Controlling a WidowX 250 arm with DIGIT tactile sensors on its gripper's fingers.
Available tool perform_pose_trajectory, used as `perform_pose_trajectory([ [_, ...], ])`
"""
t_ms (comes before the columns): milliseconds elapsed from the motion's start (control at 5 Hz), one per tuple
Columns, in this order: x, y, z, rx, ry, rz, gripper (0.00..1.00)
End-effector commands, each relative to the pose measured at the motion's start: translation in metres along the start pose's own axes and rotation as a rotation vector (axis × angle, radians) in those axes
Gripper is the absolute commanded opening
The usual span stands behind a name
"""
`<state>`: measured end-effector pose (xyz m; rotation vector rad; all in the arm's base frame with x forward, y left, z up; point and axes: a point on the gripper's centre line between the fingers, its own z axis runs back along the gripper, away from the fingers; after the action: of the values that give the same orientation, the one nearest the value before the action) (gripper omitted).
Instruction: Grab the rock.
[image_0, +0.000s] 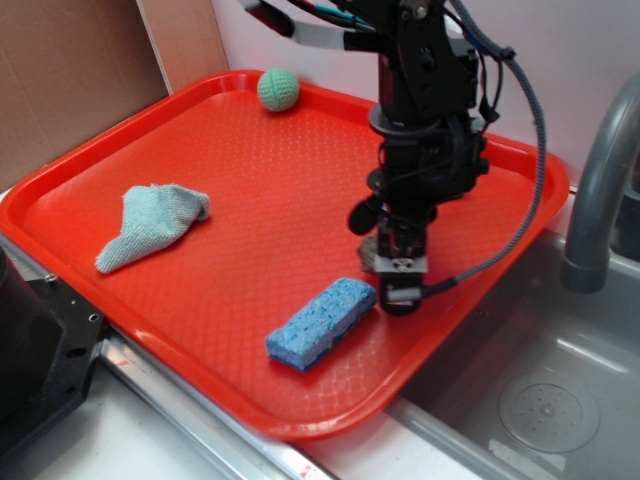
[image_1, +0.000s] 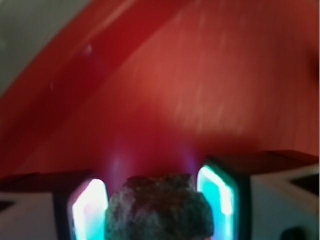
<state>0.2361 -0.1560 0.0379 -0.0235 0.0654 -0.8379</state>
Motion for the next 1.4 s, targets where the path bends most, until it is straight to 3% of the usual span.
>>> perform_pose_trajectory([
  [0, -0.048, -0.004, 0.109, 0.005, -0.148, 0.308, 0.00],
  [400, -0.080, 0.040, 0.108, 0.054, -0.003, 0.585, 0.00],
  [600, -0.098, 0.054, 0.114, 0.087, 0.006, 0.708, 0.00],
  [1000, -0.123, 0.048, 0.133, 0.094, -0.013, 0.915, 0.00],
  [1200, -0.115, 0.047, 0.150, 0.159, -0.066, 0.861, 0.00],
])
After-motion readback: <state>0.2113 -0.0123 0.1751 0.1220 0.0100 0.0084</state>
